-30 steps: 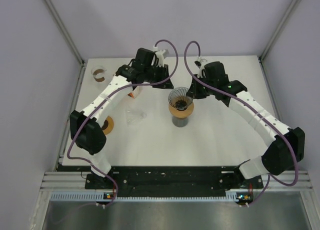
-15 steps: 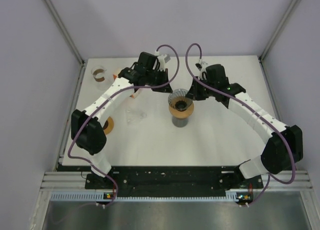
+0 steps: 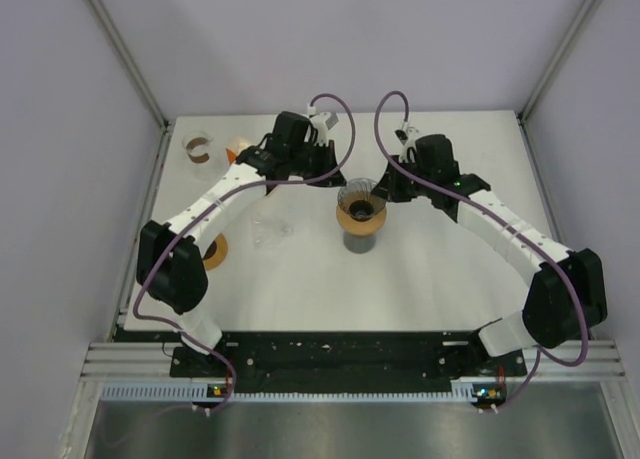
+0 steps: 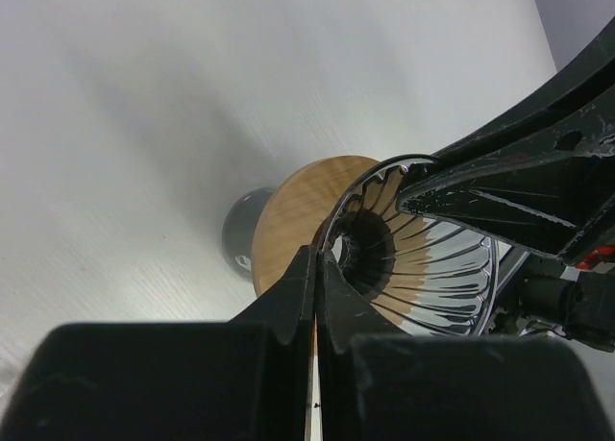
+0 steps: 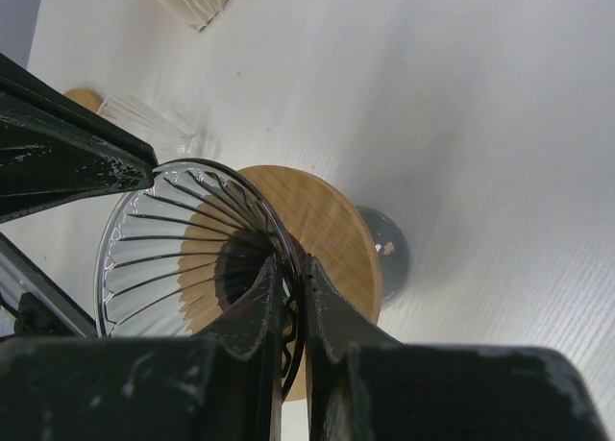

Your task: Place the coffee filter in the dripper

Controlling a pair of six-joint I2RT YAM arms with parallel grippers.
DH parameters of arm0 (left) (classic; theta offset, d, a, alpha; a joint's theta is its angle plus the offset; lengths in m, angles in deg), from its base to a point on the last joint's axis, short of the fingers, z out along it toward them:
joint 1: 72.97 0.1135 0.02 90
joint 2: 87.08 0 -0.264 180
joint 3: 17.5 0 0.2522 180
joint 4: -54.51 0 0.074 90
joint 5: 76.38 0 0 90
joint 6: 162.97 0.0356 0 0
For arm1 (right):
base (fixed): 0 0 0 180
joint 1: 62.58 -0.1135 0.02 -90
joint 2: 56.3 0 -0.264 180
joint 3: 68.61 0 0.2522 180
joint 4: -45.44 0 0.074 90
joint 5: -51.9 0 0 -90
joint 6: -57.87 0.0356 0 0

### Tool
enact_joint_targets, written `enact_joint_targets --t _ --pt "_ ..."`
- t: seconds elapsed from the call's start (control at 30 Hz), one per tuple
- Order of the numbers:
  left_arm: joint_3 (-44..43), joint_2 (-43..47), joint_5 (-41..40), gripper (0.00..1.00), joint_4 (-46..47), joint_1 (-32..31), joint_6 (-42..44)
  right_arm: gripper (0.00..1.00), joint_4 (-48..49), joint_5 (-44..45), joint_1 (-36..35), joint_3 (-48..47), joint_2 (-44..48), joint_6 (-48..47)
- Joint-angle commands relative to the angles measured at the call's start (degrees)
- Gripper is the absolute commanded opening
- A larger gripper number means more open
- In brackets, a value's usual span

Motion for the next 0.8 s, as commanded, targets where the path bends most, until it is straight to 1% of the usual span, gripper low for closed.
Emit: enact_joint_targets --t 0.0,0.2,0.3,0.4,0.5,0.57,0.7,0.77 --pt "7.4 0.4 -2.2 0.00 -0.4 -1.1 1.2 0.00 0.7 1.4 -0.2 5.3 -2.0 -2.6" --pt "11.2 0.7 -3.8 0.00 1.8 -1.3 3.4 0.00 0.9 1.8 -0.3 6.0 -2.5 -2.8" --pt "11.0 0.9 -3.4 0.00 1.7 -1.3 3.6 0.00 -0.5 1.5 -0.2 4.1 -2.2 -2.8" --pt "8.9 1.7 -2.7 0.00 1.7 -1.3 3.8 0.00 -1.6 1.1 -0.3 1.2 -1.6 -3.0" --pt "5.7 2.4 -1.6 0.01 1.0 -1.2 4.0 0.16 -1.7 -1.4 -0.4 -0.9 -1.0 -3.0" --pt "3.3 2.5 -1.2 0.07 0.1 -1.2 4.1 0.25 -1.9 -2.5 -0.5 -2.2 -0.6 -2.9" --pt "-2.1 2.0 -1.0 0.17 -2.2 -1.1 3.6 0.36 -2.4 -2.4 -0.7 -4.4 -0.4 -2.9" --pt "-4.6 1.6 -1.2 0.19 -3.3 -1.1 3.8 0.39 -2.7 -2.5 -0.7 -5.8 -0.4 -3.2"
